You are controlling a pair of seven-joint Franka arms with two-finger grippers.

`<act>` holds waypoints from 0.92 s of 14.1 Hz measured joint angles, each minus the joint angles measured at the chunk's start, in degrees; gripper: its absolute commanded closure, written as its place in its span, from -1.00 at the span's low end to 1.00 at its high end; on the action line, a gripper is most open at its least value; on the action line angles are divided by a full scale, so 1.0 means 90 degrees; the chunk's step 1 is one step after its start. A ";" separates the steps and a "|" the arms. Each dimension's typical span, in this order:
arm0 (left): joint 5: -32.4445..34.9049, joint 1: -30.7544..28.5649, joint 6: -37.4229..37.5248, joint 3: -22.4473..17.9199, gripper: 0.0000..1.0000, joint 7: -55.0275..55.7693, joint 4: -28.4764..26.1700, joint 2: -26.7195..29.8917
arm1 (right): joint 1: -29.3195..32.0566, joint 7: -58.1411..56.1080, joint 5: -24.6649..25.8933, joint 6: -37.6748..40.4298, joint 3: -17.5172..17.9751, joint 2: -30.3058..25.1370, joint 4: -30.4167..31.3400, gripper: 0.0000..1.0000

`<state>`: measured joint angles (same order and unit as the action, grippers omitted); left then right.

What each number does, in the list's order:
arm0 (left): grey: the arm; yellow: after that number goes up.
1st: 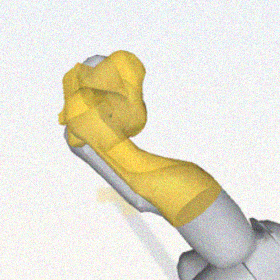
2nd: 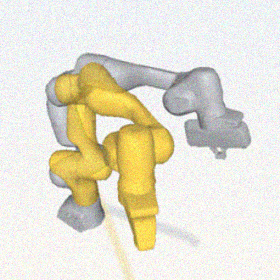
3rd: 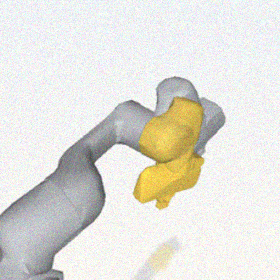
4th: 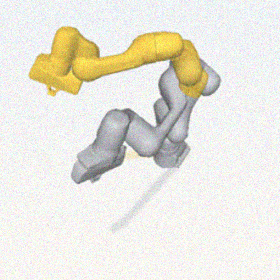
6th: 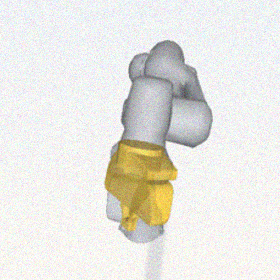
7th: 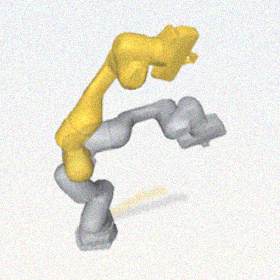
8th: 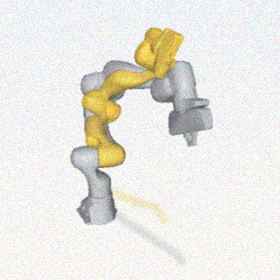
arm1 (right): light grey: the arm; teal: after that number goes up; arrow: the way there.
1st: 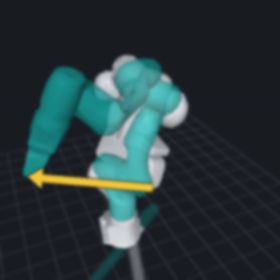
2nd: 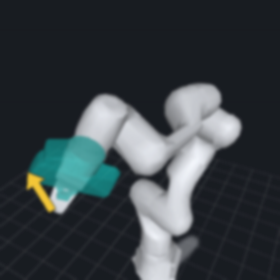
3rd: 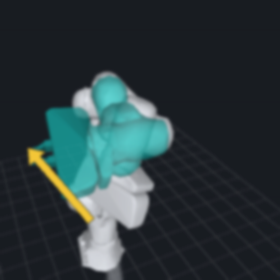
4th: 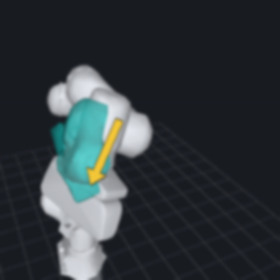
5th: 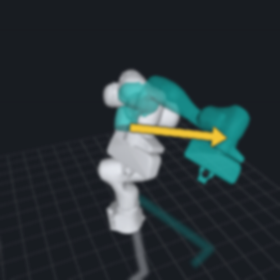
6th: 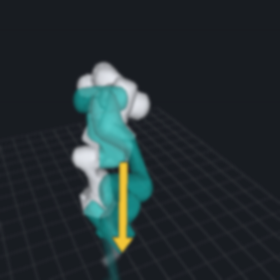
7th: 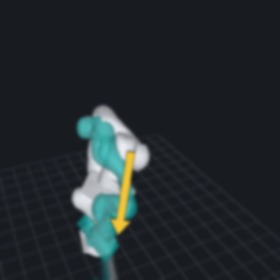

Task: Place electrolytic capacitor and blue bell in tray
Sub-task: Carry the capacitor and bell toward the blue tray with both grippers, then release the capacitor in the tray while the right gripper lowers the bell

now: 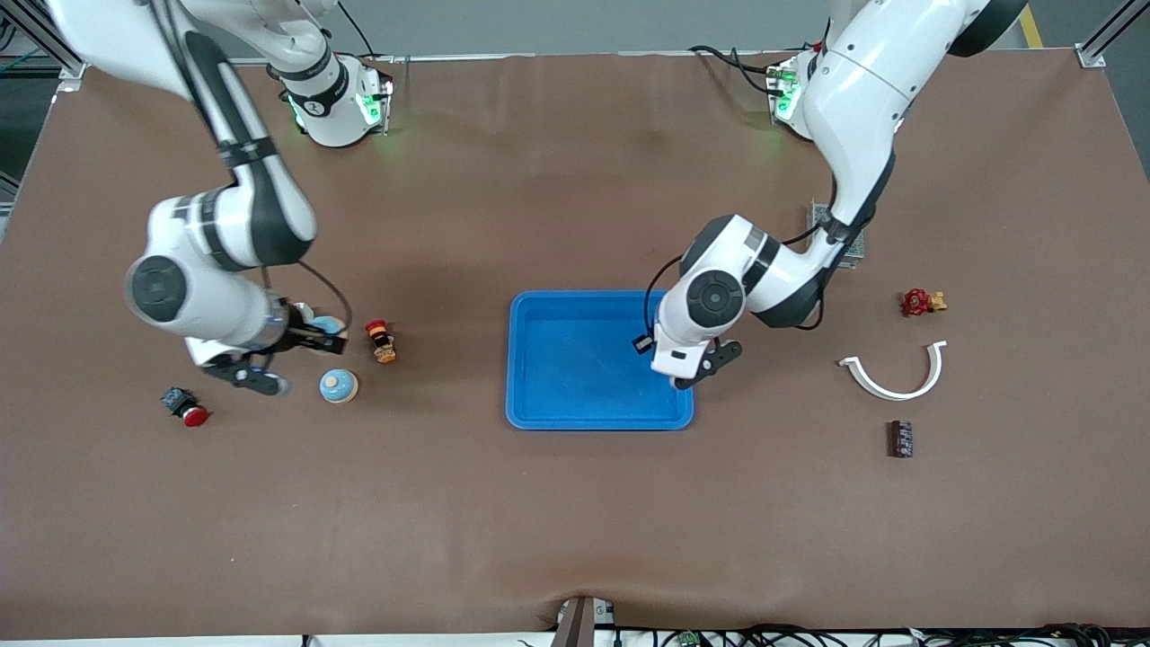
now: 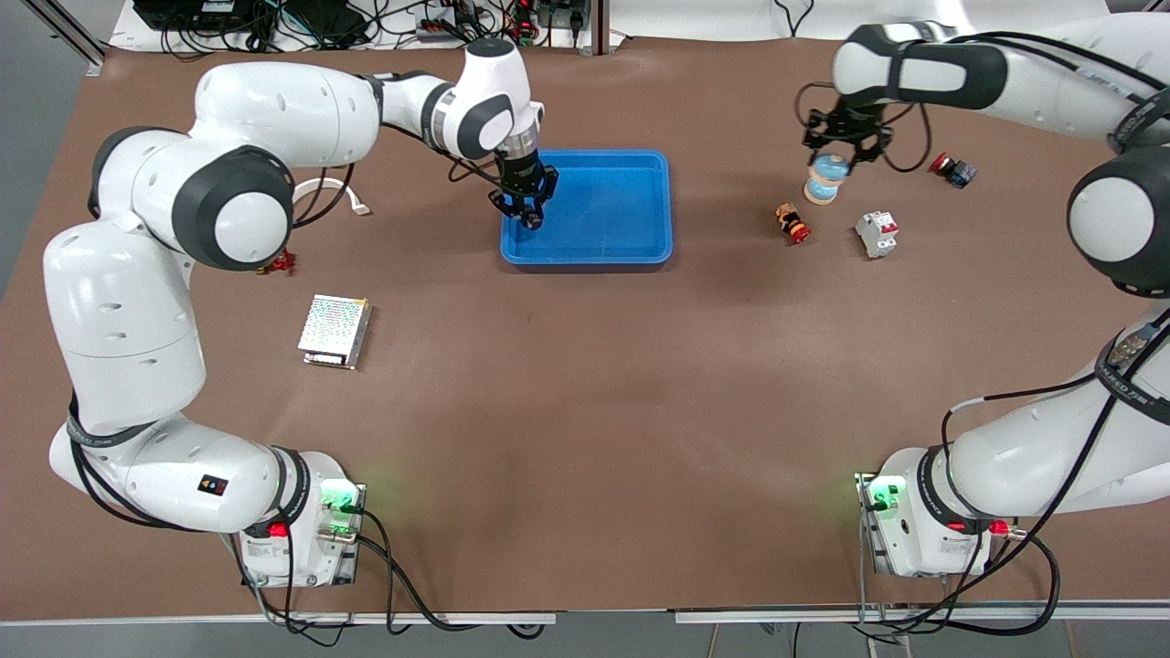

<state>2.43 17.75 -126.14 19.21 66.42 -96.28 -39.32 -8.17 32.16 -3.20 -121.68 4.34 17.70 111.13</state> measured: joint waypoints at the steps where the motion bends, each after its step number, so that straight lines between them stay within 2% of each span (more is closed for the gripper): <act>1: 0.0000 0.0041 0.0001 -0.0007 1.00 0.0011 0.0000 -0.0030 | -0.0225 0.0413 0.0000 0.0000 0.0003 0.0000 -0.0090 1.00; 2: 0.0000 0.0059 0.0002 -0.0009 1.00 0.0012 0.0001 -0.0056 | -0.0447 0.0815 0.0000 -0.0002 0.0003 0.0001 -0.0192 1.00; 3: 0.0000 0.0069 0.0004 -0.0014 0.57 0.0012 0.0001 -0.0082 | -0.0650 0.1188 -0.0001 -0.0006 0.0004 0.0015 -0.0295 1.00; 4: 0.0000 0.0076 0.0004 -0.0023 0.25 0.0012 0.0001 -0.0112 | -0.0847 0.1554 -0.0003 -0.0016 0.0005 0.0054 -0.0407 1.00; 5: 0.0000 0.0077 0.0004 -0.0031 -0.52 0.0012 0.0003 -0.0143 | -0.1045 0.1904 -0.0006 -0.0036 0.0005 0.0126 -0.0521 1.00; 6: 0.0000 0.0078 0.0004 -0.0042 -1.00 0.0012 0.0005 -0.0170 | -0.1232 0.2231 -0.0034 -0.0074 0.0006 0.0235 -0.0646 1.00; 9: 0.0000 0.0079 0.0004 -0.0087 -1.00 0.0012 0.0029 -0.0185 | -0.1717 0.3052 -0.0280 -0.0469 0.0004 0.0765 -0.1113 1.00; 13: 0.0000 0.0070 0.0004 -0.0119 -1.00 0.0012 0.0153 -0.0176 | -0.2371 0.4197 -0.0282 -0.0628 -0.0003 0.1711 -0.1978 1.00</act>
<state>2.44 18.38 -126.10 18.14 66.52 -94.90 -40.90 -29.51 69.93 -5.74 -127.33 4.32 33.10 93.33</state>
